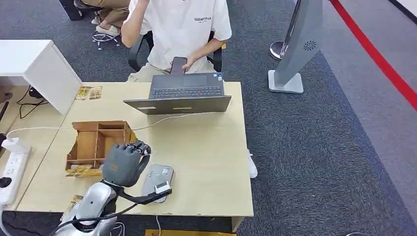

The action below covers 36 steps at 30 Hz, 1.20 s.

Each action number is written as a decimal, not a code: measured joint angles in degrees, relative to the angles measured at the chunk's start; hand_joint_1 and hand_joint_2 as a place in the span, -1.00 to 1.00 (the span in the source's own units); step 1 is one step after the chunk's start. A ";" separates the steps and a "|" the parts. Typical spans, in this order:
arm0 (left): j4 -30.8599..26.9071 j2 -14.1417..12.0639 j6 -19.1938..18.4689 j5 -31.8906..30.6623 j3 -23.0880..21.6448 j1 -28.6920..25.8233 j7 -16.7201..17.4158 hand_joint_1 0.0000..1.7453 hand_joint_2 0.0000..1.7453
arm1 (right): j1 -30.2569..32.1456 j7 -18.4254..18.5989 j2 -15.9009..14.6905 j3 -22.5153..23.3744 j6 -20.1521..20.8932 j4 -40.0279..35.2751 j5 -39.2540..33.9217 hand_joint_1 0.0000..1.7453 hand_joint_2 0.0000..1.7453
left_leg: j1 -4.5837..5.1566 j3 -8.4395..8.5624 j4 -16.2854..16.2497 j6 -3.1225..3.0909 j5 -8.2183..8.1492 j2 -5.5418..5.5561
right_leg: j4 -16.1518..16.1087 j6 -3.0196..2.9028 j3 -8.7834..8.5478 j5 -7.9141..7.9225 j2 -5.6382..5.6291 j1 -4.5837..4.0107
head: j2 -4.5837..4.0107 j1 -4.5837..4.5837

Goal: Pass the card to the sensor for recognition and then transmit it.

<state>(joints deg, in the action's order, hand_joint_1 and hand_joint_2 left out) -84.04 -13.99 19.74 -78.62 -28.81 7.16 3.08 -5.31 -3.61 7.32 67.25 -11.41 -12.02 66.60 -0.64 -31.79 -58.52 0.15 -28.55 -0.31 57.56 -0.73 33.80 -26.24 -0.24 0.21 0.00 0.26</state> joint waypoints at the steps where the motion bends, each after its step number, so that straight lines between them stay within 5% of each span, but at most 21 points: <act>1: 0.83 0.17 -0.13 0.00 -0.48 -0.09 0.00 1.00 1.00 | 0.00 0.00 0.00 0.00 0.00 0.02 0.02 -1.00 1.00 | 0.00 0.00 0.00 0.00 0.00 0.00 | 0.00 0.00 0.00 0.00 0.00 0.00 | 0.00 0.00; 15: 9.44 2.05 -2.36 -1.03 -6.62 -2.17 0.22 1.00 1.00 | 0.00 -0.15 0.00 0.00 0.00 0.00 0.57 -1.00 1.00 | 0.00 0.00 0.00 -0.03 -0.03 0.01 | 0.00 0.01 -0.03 -0.01 0.03 0.00 | 0.00 0.00; 21: 8.93 1.46 3.00 -2.54 -6.62 -1.62 4.33 1.00 1.00 | 0.02 0.44 0.00 0.00 -0.33 0.00 1.20 -1.00 1.00 | -0.01 0.02 0.00 -0.03 -0.01 0.00 | 0.00 0.01 -0.03 0.00 0.03 -0.01 | 0.00 0.02; 26: 2.44 0.59 9.14 -3.98 -1.63 0.14 5.99 1.00 1.00 | 0.13 0.74 0.00 -0.07 -0.63 0.00 1.92 -1.00 1.00 | -0.01 0.02 0.00 -0.02 0.03 0.06 | 0.01 0.00 -0.04 0.01 0.09 -0.01 | 0.00 0.02; 32: -4.75 -0.33 6.66 -2.38 7.79 7.54 2.90 1.00 1.00 | 0.11 0.52 0.00 -0.11 -1.03 0.02 3.17 -1.00 1.00 | -0.01 0.01 0.00 0.01 0.09 0.10 | 0.03 -0.04 -0.05 0.04 0.14 -0.01 | 0.00 -0.02; 36: -4.63 -2.55 3.53 -5.91 12.04 14.42 1.65 1.00 1.00 | 0.08 0.50 0.00 -0.39 -0.55 0.02 4.28 -1.00 1.00 | -0.03 0.02 0.00 0.08 0.14 0.10 | 0.04 -0.06 -0.03 0.06 0.12 -0.03 | 0.00 -0.04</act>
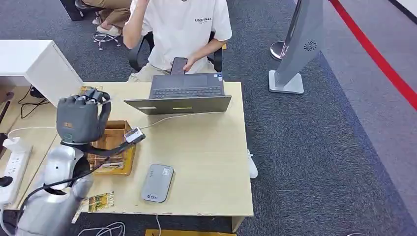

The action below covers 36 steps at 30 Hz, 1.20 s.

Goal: Pass the card to the sensor for recognition and then transmit it.

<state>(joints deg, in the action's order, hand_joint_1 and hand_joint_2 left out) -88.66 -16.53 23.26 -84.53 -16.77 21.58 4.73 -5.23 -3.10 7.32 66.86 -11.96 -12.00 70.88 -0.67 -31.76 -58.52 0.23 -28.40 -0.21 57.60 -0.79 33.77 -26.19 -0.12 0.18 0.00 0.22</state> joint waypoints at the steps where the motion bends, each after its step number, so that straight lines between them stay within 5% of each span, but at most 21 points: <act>1: 0.91 -0.73 -0.23 -0.81 0.73 2.00 -0.16 1.00 1.00 | -0.03 0.02 0.00 -0.18 0.15 0.00 0.09 -1.00 1.00 | 0.00 -0.01 0.00 0.00 0.01 0.01 | 0.01 0.00 0.00 0.00 0.01 0.00 | 0.00 0.07; 9: 14.33 -3.31 0.39 -4.91 2.55 11.73 0.60 1.00 1.00 | -0.54 0.20 0.00 -1.18 0.72 0.00 0.68 -1.00 1.00 | 0.00 0.01 0.00 0.00 0.04 -0.01 | 0.03 -0.01 0.00 0.01 -0.03 0.00 | 0.00 0.07; 20: 24.03 -2.31 1.54 -4.80 2.55 13.71 1.85 1.00 1.00 | -0.52 2.36 0.00 -1.20 -0.76 0.00 0.57 -1.00 1.00 | 0.02 -0.02 0.00 0.00 0.03 -0.01 | 0.02 0.00 0.04 0.00 -0.05 0.02 | 0.00 0.02; 21: 24.38 -2.11 1.59 -4.61 2.55 13.69 1.76 -1.00 1.00 | -0.51 2.45 0.00 -1.18 -0.74 0.00 0.53 -1.00 1.00 | 0.02 -0.02 0.00 0.00 0.03 -0.02 | 0.02 0.00 0.04 0.00 -0.05 0.02 | 0.00 0.04; 36: 24.47 -0.58 1.11 -2.00 2.55 13.60 1.09 -1.00 1.00 | -0.36 2.45 0.00 -1.20 -0.57 0.07 0.63 -1.00 1.00 | 0.02 -0.03 0.00 0.00 0.03 -0.02 | 0.02 -0.01 0.04 0.00 -0.05 0.01 | 0.00 0.02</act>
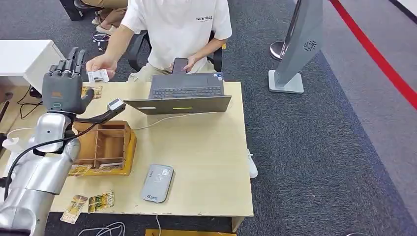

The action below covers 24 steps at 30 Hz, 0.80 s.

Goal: Pass the card to the sensor for recognition and then transmit it.

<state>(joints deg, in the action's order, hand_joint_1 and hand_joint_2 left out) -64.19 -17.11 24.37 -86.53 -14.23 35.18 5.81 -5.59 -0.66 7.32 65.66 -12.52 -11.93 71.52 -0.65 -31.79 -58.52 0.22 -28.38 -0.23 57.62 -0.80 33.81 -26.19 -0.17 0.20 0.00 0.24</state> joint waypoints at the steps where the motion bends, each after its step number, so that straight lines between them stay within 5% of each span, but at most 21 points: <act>1: 0.00 0.00 0.04 0.22 0.00 -0.01 0.00 -1.00 1.00 | 0.00 -0.02 0.00 0.00 0.00 0.02 -0.02 -1.00 1.00 | 0.00 0.00 0.00 0.00 0.00 0.00 | 0.00 0.00 0.00 0.00 0.00 0.00 | 0.00 0.00; 11: -1.80 -0.20 -1.14 4.07 0.00 -1.97 -1.55 -1.00 1.00 | 0.05 0.24 0.00 0.07 -0.13 0.02 -1.35 -1.00 1.00 | 0.00 0.01 0.00 0.00 0.00 -0.02 | 0.00 0.00 -0.02 0.00 -0.03 0.01 | 0.00 0.00; 18: -23.52 -3.89 -2.97 4.92 -1.41 -17.97 -2.30 -1.00 1.00 | 0.78 1.73 0.00 0.81 0.18 0.02 -3.17 -1.00 1.00 | 0.00 -0.02 0.01 -0.02 -0.20 -0.23 | 0.00 0.05 0.10 -0.11 -0.29 0.01 | -0.02 0.04; 24: -35.75 -8.26 1.55 2.14 -4.17 -30.24 -1.68 -1.00 1.00 | 0.88 0.48 0.00 1.57 0.55 0.02 -3.50 -1.00 1.00 | 0.00 -0.01 0.01 0.00 -0.30 -0.22 | -0.01 0.11 0.09 -0.17 -0.28 0.01 | 0.00 0.02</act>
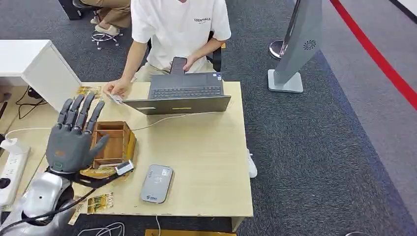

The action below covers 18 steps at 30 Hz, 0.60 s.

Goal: Pass the card to the sensor for recognition and then transmit it.

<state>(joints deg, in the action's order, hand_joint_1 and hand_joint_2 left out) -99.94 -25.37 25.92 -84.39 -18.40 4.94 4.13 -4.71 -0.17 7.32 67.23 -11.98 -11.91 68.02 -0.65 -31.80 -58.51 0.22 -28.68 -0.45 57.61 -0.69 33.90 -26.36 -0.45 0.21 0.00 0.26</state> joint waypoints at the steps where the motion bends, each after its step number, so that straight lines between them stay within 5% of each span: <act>1: -1.05 -0.70 0.68 -0.28 -0.37 -1.83 0.02 -1.00 1.00 | 0.00 -0.33 0.00 0.02 0.00 0.00 0.00 -1.00 1.00 | 0.00 -0.01 0.00 0.00 0.00 0.00 | 0.00 0.00 0.00 0.00 0.00 0.00 | 0.00 -0.02; 9: -3.05 -4.18 3.61 -0.77 -1.69 -10.61 -0.24 -1.00 1.00 | -0.10 -1.68 0.00 0.07 -0.06 0.00 0.44 -1.00 1.00 | -0.01 -0.02 0.01 0.00 0.00 0.07 | 0.00 0.00 -0.04 0.00 0.09 -0.01 | 0.00 0.07; 18: 0.98 -4.70 4.95 0.98 -1.99 -14.83 0.39 -1.00 1.00 | -0.18 -1.03 0.00 0.07 -0.48 0.00 1.16 -1.00 1.00 | -0.01 -0.03 0.01 0.00 0.00 0.10 | 0.00 0.00 -0.07 0.00 0.15 -0.01 | 0.00 0.00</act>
<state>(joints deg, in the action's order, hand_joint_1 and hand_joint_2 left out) -98.97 -30.08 30.86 -83.41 -20.39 -9.89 4.53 -4.89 -1.20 7.32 67.30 -12.46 -11.91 69.18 -0.66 -31.83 -58.50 0.22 -28.68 -0.35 57.61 -0.69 33.83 -26.36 -0.30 0.20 0.00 0.26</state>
